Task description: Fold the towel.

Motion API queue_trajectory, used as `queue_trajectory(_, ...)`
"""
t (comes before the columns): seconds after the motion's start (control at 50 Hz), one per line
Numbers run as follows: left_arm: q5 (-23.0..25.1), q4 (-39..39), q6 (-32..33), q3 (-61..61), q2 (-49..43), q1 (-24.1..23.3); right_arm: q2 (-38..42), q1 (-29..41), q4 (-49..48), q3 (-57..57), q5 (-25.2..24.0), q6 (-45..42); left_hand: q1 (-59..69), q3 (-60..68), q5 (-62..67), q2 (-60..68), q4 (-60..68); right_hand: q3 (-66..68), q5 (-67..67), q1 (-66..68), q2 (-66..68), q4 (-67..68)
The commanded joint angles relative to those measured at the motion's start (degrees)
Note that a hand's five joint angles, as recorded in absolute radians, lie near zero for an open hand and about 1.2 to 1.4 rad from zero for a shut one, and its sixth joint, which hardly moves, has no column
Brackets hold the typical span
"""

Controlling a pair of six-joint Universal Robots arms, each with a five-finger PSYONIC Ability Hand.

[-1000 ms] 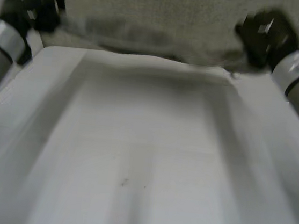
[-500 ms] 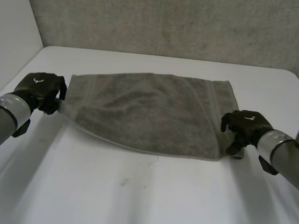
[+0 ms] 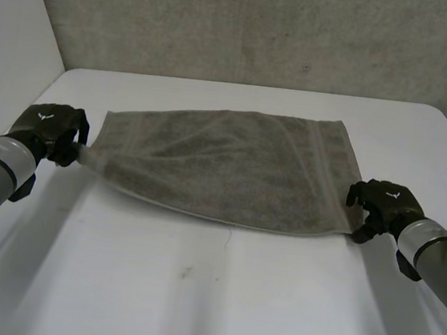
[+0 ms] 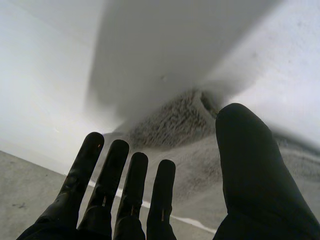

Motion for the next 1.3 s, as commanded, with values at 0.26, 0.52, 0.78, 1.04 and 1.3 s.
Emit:
queue_trajectory(0.26,0.0,0.0,-0.1,0.5,0.0,0.0,5.8,0.5,-0.2,-5.4,0.5,-1.9,13.5,10.5,11.9,10.3,10.3,17.6,17.7,21.4,16.1,17.6)
queue_trajectory(0.52,0.1,0.0,0.0,0.7,-0.2,0.0,8.5,0.8,0.4,-11.3,1.4,-0.9,13.5,10.5,11.9,10.3,10.3,14.1,14.2,17.9,12.6,14.1)
queue_trajectory(0.78,-0.2,-0.7,0.0,1.1,-0.3,-0.4,8.1,0.5,1.7,-15.4,1.4,3.6,13.5,10.5,11.9,10.3,10.3,45.5,45.6,49.3,44.0,45.5)
queue_trajectory(1.04,-0.4,-19.4,0.7,-0.2,6.6,0.2,-14.3,-2.2,22.2,-10.7,-2.1,-22.7,13.5,10.5,11.9,10.3,10.3,45.5,45.6,49.3,44.0,45.5)
queue_trajectory(1.3,0.3,-31.8,7.5,-8.3,12.4,3.3,-22.2,-9.8,49.8,-3.5,-1.0,-53.1,13.5,10.5,11.9,10.3,10.3,45.5,45.6,49.3,44.0,45.5)
